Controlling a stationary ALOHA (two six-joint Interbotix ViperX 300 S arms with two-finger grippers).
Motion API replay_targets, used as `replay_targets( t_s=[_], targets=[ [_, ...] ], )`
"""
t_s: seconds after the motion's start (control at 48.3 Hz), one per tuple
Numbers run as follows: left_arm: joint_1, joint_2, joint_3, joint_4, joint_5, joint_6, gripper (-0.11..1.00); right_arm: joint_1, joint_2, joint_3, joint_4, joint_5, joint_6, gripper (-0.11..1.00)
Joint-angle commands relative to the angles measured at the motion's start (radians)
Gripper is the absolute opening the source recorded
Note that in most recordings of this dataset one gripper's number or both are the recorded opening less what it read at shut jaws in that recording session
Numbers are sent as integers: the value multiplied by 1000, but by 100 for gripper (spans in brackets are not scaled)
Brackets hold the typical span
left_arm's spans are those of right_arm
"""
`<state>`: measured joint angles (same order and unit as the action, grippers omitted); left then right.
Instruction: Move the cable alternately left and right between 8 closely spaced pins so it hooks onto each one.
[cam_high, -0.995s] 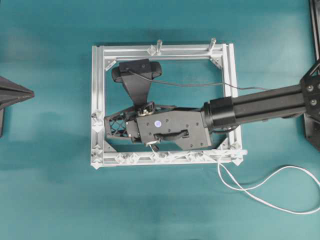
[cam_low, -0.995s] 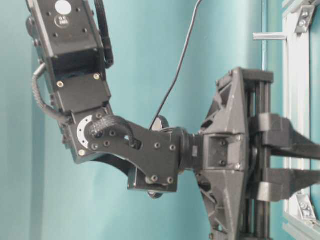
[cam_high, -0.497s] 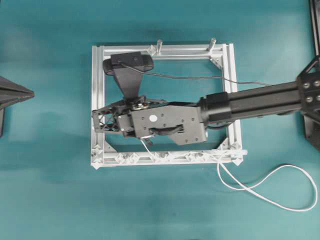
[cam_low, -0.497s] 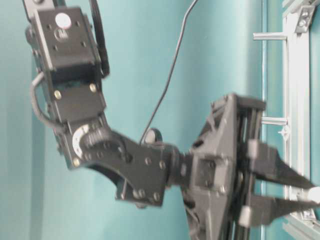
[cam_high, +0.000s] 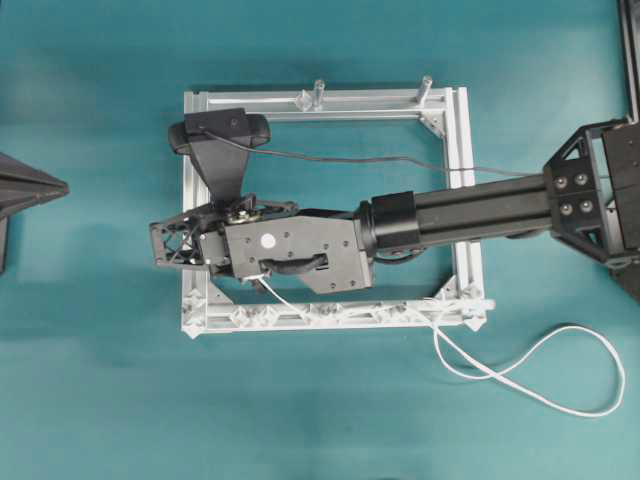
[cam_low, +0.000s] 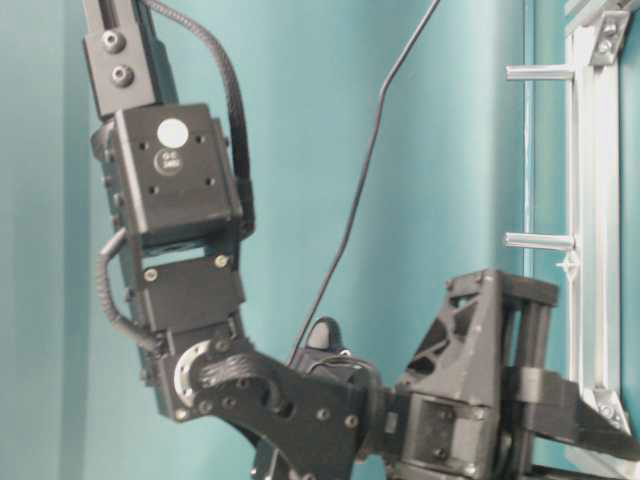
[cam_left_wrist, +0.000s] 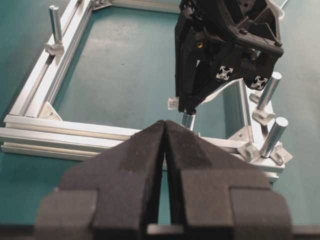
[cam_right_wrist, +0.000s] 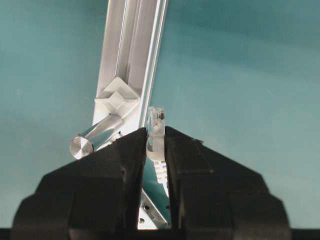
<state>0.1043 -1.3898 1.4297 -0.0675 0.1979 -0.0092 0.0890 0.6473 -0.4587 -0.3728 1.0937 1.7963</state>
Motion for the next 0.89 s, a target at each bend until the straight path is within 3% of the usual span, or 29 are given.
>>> replay_targets(
  t_s=[0.0, 0.269, 0.87],
  targets=[
    [3, 8, -11, 3, -5, -5, 0, 12, -28, -34, 5, 12, -2, 13],
    [3, 8, -11, 3, -5, -5, 0, 64, -26, -37, 32, 32, 6, 13],
    [3, 8, -11, 2, -5, -3, 0, 143, -14, -40, 37, 20, 64, 13]
  ],
)
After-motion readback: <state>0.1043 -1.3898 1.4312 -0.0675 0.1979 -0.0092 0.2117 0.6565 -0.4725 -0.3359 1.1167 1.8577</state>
